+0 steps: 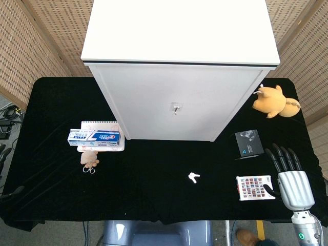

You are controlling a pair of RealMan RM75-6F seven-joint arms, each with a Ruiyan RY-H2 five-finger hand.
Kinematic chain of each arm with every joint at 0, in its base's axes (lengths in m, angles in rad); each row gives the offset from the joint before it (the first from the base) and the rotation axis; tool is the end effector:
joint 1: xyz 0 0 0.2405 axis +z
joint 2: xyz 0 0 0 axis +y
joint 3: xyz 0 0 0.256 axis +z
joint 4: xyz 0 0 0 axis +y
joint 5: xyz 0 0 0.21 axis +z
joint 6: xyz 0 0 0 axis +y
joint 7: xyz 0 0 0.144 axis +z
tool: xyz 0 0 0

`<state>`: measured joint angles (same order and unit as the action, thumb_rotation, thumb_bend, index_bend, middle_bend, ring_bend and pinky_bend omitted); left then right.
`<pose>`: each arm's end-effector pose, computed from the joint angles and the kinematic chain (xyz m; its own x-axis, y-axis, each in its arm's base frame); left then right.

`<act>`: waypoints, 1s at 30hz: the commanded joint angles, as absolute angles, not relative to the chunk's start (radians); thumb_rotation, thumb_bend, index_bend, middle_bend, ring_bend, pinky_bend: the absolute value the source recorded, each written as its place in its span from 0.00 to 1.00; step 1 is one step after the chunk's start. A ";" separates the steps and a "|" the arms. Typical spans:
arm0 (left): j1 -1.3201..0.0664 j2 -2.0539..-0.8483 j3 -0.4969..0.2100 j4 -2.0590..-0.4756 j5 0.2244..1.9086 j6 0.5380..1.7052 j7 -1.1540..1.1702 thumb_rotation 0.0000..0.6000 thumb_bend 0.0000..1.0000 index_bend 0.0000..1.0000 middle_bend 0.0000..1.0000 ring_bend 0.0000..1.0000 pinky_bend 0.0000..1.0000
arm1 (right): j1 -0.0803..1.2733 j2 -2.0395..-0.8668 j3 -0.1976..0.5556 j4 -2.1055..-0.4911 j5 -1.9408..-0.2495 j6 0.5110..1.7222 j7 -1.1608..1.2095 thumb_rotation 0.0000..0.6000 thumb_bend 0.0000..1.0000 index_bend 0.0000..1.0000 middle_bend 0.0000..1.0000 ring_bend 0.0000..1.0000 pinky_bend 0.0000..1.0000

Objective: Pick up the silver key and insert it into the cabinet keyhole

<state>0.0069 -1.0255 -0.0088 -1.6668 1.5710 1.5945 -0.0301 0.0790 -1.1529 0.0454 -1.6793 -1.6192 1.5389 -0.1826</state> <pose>-0.3089 0.1436 0.1883 0.4070 -0.0296 0.9130 0.9134 0.0043 -0.4070 -0.2769 -0.1757 0.1440 0.4702 0.0600 0.8805 -0.8724 -0.1192 0.4740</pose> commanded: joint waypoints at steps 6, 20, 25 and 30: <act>0.001 -1.031 -0.014 -1.663 1.560 1.583 -0.023 1.00 0.00 0.00 0.00 0.00 0.00 | 0.094 -1.163 0.042 -1.671 -1.616 1.508 -0.205 1.00 0.00 0.09 0.00 0.00 0.00; -0.023 -1.051 -0.032 -1.665 1.508 1.533 0.024 1.00 0.00 0.00 0.00 0.00 0.00 | 0.358 -1.271 0.031 -1.488 -1.848 1.269 -0.191 1.00 0.10 0.33 0.83 0.81 1.00; -0.032 -1.058 -0.038 -1.664 1.484 1.510 0.039 1.00 0.00 0.00 0.00 0.00 0.00 | 0.480 -1.347 0.019 -1.400 -1.896 1.149 -0.093 1.00 0.24 0.40 0.88 0.85 1.00; -0.039 -1.061 -0.044 -1.660 1.464 1.494 0.040 1.00 0.00 0.00 0.00 0.00 0.00 | 0.561 -1.417 0.022 -1.346 -1.895 1.063 -0.072 1.00 0.33 0.42 0.88 0.86 1.00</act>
